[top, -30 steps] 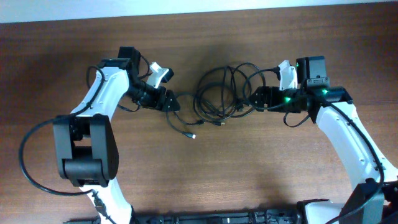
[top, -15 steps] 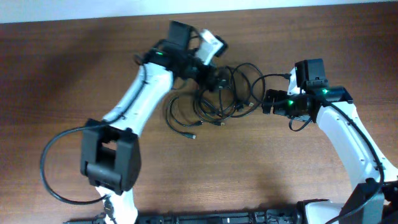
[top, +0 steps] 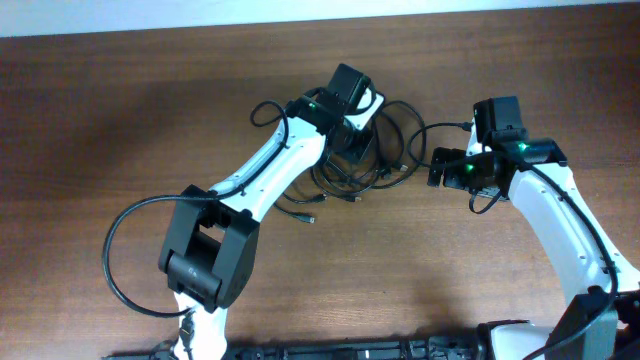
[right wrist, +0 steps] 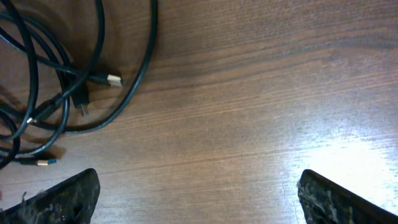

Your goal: Untangle cables

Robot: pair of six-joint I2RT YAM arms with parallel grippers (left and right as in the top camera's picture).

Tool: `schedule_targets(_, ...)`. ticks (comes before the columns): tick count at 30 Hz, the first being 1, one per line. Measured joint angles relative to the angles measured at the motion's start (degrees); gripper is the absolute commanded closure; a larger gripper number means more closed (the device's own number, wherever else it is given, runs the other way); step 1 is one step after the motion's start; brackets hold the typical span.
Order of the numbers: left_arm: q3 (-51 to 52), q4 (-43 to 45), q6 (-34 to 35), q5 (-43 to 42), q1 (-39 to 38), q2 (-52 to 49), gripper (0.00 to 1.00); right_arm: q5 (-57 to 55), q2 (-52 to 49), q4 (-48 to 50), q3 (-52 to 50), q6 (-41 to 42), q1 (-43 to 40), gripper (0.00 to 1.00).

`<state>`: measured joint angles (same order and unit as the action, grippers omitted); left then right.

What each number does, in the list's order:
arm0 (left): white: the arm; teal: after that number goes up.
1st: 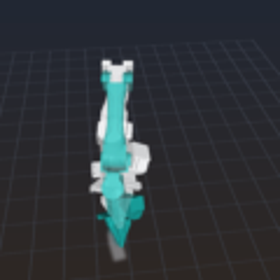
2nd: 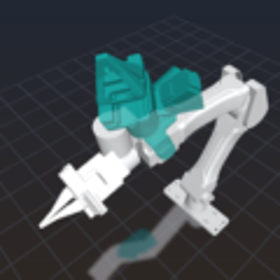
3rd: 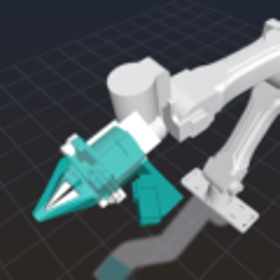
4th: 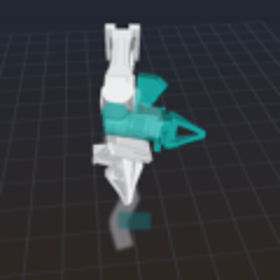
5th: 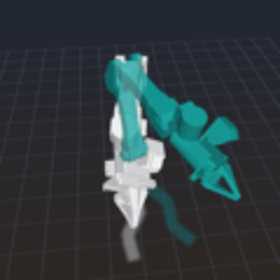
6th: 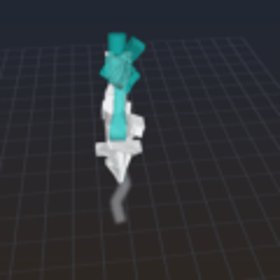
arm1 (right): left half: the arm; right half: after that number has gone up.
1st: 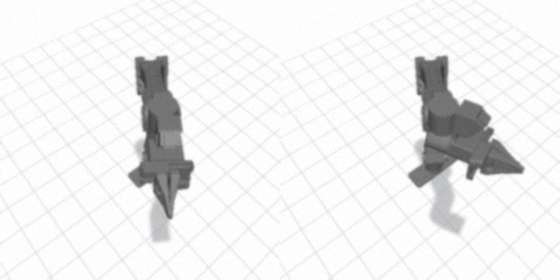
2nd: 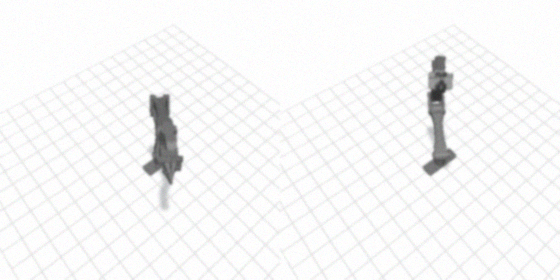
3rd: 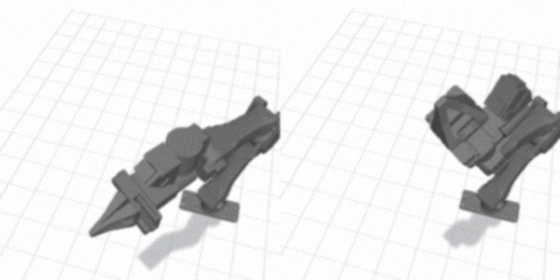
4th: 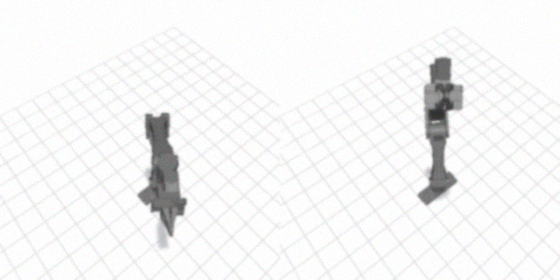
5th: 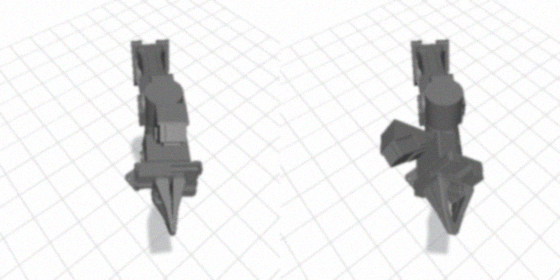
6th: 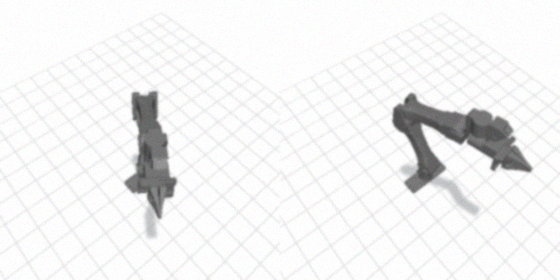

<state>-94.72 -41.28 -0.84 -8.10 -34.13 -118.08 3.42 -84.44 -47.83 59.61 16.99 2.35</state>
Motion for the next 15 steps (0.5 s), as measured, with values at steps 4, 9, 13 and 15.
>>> schedule_targets(4, -0.6, -7.3, -1.3, -4.0, 0.0, 0.1, 1.0, 2.6, 0.0, 4.5, 0.0, 0.0, 0.0, 0.01)
schedule_targets(9, -1.5, -11.3, -7.1, -13.4, 1.0, 14.4, 1.0, 7.3, -0.1, 11.3, 0.1, -0.1, 0.0, 0.01)
schedule_targets(13, -3.0, -11.3, -7.9, -23.0, 4.1, 25.4, 1.0, 8.2, -0.1, 17.2, 0.1, 0.0, 0.0, 0.02)
schedule_targets(15, -3.0, -11.3, -8.2, -28.8, 5.4, 25.6, 1.0, 8.3, -0.1, 18.8, 0.1, -0.1, 0.0, 0.06)
